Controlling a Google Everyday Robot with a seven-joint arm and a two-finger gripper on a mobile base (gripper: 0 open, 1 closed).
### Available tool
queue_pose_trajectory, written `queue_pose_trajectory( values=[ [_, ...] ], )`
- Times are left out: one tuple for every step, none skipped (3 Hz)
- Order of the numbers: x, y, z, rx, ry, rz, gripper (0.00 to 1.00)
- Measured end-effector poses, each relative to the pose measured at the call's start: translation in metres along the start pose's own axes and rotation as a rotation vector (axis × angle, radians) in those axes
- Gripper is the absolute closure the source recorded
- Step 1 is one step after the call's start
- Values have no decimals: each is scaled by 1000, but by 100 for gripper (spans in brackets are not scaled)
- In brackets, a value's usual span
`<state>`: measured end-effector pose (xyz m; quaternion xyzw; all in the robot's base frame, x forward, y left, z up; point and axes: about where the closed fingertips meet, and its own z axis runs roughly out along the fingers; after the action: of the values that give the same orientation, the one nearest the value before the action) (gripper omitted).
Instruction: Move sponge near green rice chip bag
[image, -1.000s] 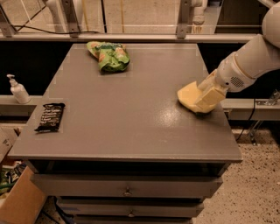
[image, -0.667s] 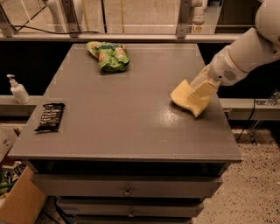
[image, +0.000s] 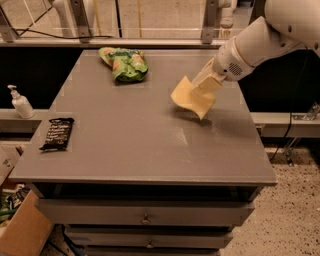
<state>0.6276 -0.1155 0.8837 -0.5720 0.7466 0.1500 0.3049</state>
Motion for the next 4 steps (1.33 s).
queue_pose_trajectory(
  values=[
    [0,0,0,0,0,0,100],
    [-1,-26,-1,33,-29,25,100],
    [-4,-70,2,87,-77,64,100],
    [-8,-113,10,145,-112,96,100]
  ],
)
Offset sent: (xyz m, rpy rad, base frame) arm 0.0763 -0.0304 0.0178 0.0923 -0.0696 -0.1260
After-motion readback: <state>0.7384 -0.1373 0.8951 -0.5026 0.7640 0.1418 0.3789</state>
